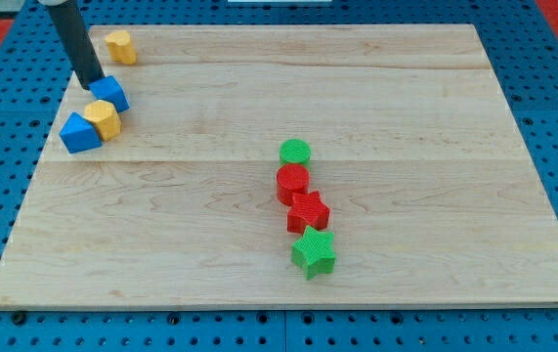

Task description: Adjust the hexagon between the blue blocks

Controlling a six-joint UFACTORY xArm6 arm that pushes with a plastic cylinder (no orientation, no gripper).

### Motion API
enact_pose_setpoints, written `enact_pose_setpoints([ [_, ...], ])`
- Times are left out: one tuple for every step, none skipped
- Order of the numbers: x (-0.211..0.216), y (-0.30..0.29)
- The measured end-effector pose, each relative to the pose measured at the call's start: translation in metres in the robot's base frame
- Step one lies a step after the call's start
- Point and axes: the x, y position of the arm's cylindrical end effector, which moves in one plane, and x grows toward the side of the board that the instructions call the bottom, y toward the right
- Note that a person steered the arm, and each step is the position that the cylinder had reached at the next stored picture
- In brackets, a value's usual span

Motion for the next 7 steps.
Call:
enact_pose_setpoints([
  [-0.013,0.012],
  [-0.015,0.07],
  [-0.002,0.113],
  [0.031,0.116],
  [0.055,0.113],
  [0.071,0.101],
  [0.075,0.073],
])
